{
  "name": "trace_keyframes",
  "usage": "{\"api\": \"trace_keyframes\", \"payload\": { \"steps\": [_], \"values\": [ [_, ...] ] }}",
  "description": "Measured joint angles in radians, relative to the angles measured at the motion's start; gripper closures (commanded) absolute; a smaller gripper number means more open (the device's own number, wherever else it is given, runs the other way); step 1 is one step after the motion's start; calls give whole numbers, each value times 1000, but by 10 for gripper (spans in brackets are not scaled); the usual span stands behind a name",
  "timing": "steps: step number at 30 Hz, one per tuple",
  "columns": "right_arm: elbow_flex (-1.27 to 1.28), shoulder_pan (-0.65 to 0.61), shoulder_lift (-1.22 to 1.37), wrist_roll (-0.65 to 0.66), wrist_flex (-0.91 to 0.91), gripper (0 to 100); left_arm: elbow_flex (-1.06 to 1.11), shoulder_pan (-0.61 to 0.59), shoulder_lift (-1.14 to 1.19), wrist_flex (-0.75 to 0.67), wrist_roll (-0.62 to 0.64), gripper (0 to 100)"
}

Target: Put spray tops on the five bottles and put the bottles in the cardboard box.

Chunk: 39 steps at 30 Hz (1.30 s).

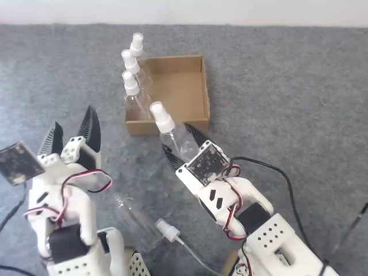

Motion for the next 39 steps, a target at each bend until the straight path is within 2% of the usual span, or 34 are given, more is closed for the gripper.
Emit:
{"api": "trace_keyframes", "payload": {
  "steps": [5, 10, 23, 25, 30, 34, 39],
  "values": [
    [41, 25, 0, 0, -100, 975, 95, -23, 0, 0, 0, 743],
    [46, 81, 0, 0, -150, 975, 209, -23, 6, -57, 0, 743],
    [46, 100, 0, 0, -167, 973, 247, -66, 6, -81, 0, 743],
    [41, 106, 0, -29, -167, 973, 247, -71, 6, -81, 0, 743],
    [-66, 157, 0, -198, -129, 972, 252, -69, 6, -87, 0, 743],
    [-163, 163, 0, -216, -28, 972, 302, -69, 5, -152, 0, 743],
    [-264, 163, 0, -218, -9, 971, 319, -66, 5, -196, 0, 743]
  ]
}}
